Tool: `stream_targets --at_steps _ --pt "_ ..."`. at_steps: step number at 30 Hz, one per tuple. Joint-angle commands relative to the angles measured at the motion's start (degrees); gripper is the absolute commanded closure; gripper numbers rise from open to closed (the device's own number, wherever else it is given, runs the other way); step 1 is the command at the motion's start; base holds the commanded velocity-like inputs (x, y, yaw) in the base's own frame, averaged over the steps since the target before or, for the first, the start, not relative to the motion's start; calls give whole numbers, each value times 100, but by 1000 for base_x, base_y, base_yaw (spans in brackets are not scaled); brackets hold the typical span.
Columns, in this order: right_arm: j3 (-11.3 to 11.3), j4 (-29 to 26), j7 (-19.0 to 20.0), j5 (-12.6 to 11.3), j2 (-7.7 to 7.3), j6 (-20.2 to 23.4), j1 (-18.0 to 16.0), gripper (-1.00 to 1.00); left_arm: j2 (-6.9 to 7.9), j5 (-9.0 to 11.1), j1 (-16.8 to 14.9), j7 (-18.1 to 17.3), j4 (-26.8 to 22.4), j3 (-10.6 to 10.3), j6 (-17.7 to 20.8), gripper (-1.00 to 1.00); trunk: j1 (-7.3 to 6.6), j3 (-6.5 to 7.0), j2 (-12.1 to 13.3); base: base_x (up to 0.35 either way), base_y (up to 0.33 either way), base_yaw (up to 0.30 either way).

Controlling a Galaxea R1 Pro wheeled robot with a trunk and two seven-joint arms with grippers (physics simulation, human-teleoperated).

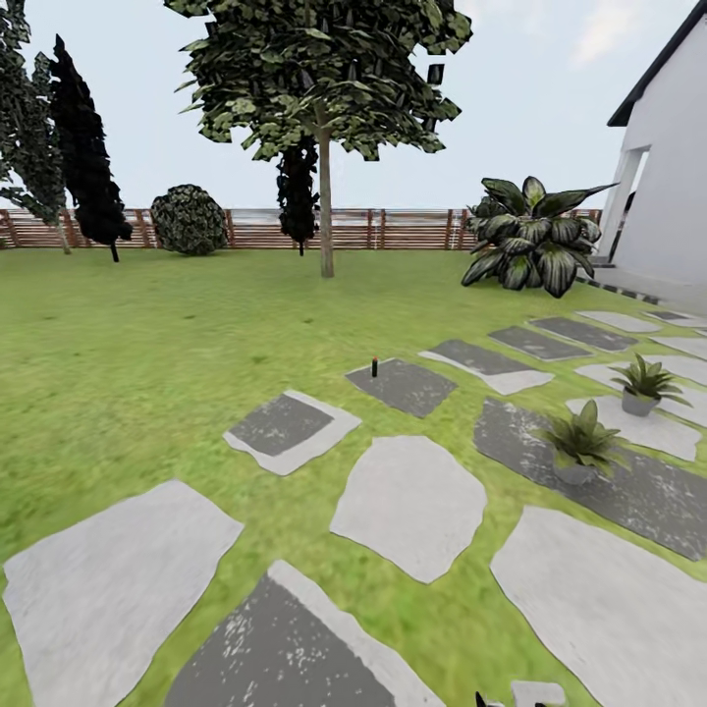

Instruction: Pick up the pesticide atomizer in the garden and spray insectifuge to fully cover both potted plants in the garden.

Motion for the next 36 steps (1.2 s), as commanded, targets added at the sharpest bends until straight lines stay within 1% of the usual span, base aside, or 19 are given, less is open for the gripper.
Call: stream_targets --at_steps 1,36 --pt "-36 5 13 4 2 -21 -4 -100 0 42 -2 0 4 -8 -17 -100 2 -6 -2 307 0 0" --pt "-31 5 27 5 7 -21 -4 -100 0 42 -7 0 4 -8 -17 -100 2 -6 -2 307 0 0"
